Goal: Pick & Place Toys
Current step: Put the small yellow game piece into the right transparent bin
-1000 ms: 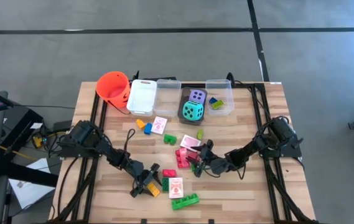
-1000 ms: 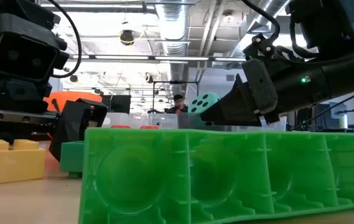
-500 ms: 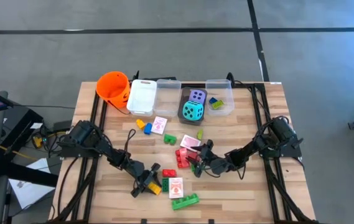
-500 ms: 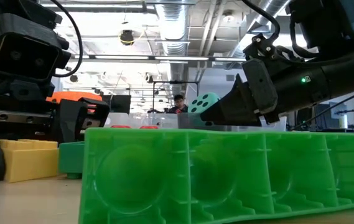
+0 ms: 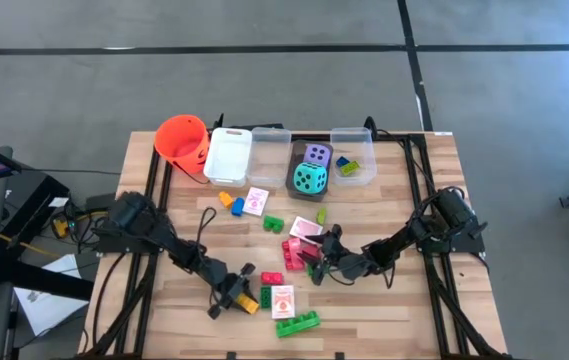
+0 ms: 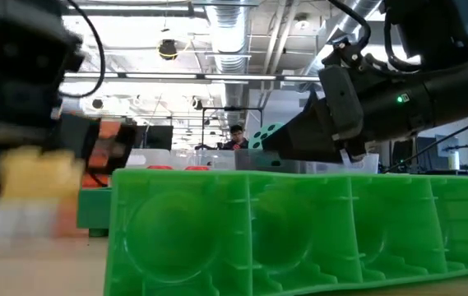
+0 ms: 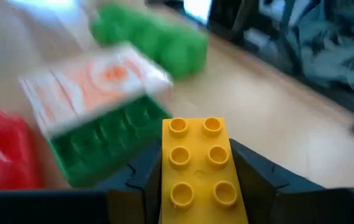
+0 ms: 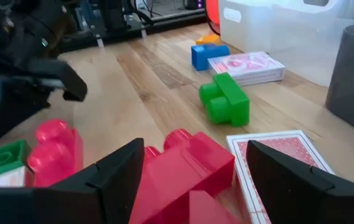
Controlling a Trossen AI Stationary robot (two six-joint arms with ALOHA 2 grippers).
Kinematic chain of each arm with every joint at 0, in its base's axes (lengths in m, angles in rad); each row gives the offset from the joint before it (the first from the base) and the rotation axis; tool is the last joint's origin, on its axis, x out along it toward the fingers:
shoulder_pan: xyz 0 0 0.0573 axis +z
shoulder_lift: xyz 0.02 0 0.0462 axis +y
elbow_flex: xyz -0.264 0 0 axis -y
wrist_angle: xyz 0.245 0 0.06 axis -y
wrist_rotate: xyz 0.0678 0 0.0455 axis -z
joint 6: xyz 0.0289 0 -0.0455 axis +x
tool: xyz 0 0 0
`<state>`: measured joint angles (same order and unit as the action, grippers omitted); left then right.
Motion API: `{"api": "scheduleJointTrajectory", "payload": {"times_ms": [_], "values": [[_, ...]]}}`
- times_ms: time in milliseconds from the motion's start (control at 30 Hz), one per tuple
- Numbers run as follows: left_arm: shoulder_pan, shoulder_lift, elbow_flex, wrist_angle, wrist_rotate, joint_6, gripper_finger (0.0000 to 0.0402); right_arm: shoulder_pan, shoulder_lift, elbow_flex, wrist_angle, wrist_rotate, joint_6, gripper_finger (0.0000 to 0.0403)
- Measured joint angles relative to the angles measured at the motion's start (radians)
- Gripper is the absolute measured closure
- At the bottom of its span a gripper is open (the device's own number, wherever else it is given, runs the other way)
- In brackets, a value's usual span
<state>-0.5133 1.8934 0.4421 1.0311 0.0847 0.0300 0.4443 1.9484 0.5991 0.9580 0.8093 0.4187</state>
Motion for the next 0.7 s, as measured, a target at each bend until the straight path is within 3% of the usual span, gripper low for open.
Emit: {"api": "scheduleJointTrajectory", "payload": {"times_ms": [300,500,700], "values": [[0.013,-0.335,0.001,-0.315,-0.304,0.092,0.0267,0.002,0.000,0.024,0.026,0.000,-0.025,0.0126],[0.093,-0.513,0.002,-0.319,-0.496,0.096,0.0267,0.012,-0.025,0.103,0.013,0.000,-0.133,0.0126],[0.185,-0.592,0.002,-0.311,-0.551,0.094,0.0267,0.014,-0.188,0.190,-0.142,0.005,-0.221,0.0126]]}}
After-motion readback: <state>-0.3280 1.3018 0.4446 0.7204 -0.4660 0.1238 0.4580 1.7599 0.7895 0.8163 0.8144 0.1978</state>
